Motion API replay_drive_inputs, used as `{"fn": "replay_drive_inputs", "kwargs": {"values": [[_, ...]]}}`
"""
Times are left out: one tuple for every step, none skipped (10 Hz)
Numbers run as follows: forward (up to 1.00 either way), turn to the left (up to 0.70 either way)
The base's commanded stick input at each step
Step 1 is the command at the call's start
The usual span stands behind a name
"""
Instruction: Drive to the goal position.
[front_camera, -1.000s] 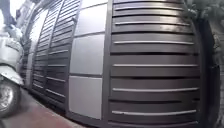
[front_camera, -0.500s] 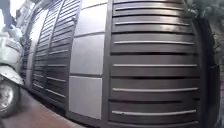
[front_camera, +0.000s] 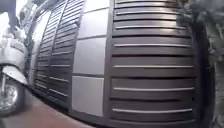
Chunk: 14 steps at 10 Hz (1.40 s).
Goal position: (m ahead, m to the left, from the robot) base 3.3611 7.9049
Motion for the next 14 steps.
{"fn": "replay_drive_inputs", "kwargs": {"values": [[-0.70, -0.35], [-0.70, -0.35], [-0.70, -0.35], [-0.70, -0.35], [-0.70, -0.35], [-0.70, -0.35], [-0.70, -0.35], [-0.70, -0.35], [-0.70, -0.35], [-0.70, -0.35], [-0.70, -0.35], [-0.70, -0.35], [-0.70, -0.35], [-0.70, -0.35]]}}
